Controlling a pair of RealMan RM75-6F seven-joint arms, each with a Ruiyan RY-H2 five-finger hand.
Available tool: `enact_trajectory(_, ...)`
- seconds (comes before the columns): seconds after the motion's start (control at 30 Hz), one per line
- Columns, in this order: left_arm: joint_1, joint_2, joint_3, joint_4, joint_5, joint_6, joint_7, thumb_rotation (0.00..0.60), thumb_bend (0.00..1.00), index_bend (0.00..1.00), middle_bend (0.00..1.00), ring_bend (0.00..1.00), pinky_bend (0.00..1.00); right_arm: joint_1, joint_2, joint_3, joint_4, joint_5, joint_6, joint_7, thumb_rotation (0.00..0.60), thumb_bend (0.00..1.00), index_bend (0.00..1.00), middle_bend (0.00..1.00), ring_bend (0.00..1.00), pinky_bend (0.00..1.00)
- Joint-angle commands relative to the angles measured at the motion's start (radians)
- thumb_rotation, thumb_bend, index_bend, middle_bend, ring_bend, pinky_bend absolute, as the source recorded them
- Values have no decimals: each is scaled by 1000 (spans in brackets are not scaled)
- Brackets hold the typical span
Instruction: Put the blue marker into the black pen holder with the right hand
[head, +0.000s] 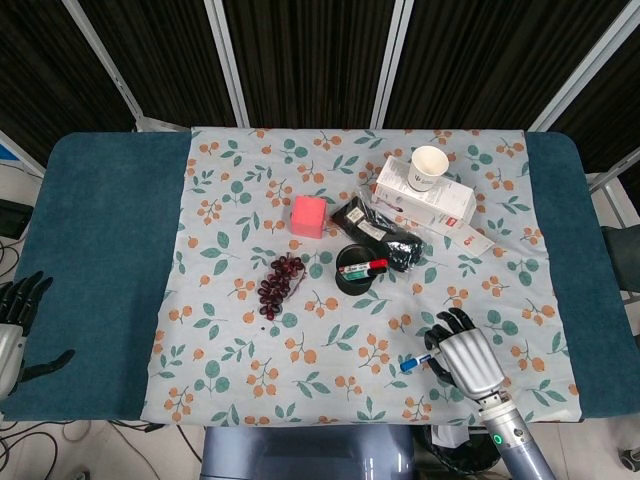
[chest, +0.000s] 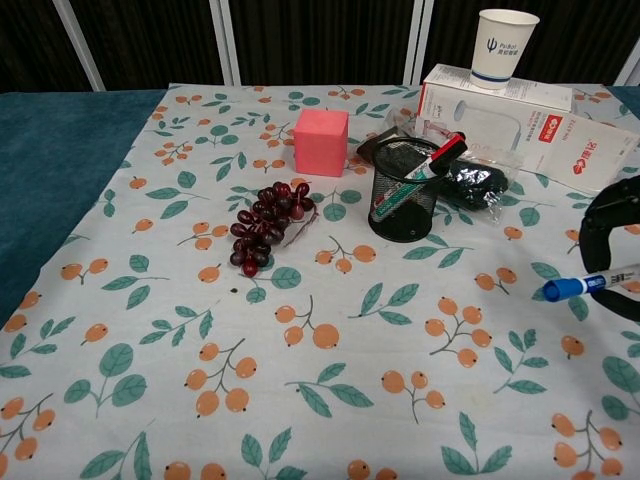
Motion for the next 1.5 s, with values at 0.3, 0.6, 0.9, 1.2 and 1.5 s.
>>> enact_trajectory(0.3, -6, 6, 1, -3, -3, -14, -20, 600, 23, 0, 0, 0, 0, 56, -82, 145, -146, 150, -49, 48, 600, 481, 707, 544, 280, 234)
enact_trajectory(0.6, -8, 5, 3, 9, 10, -9, -14, 600, 23, 0, 0, 0, 0, 128, -243, 345, -281, 441, -87, 113, 600, 481, 707, 544, 280, 235)
enact_trajectory(0.9, -11, 12, 7, 6, 12, -16, -31, 600, 22, 0, 0, 0, 0, 208, -386, 481, -305, 642, -58, 95, 600, 480, 707, 544, 279, 234)
enact_trajectory(1.2, -14, 17, 10, 2, 15, -21, -51, 600, 23, 0, 0, 0, 0, 281, -471, 509, -230, 675, -44, 69, 600, 480, 707, 543, 278, 234)
enact_trajectory(1.5, -17, 21, 9, 0, 10, -28, -63, 600, 22, 0, 0, 0, 0, 354, -520, 545, -109, 674, -53, 56, 600, 478, 707, 542, 274, 232)
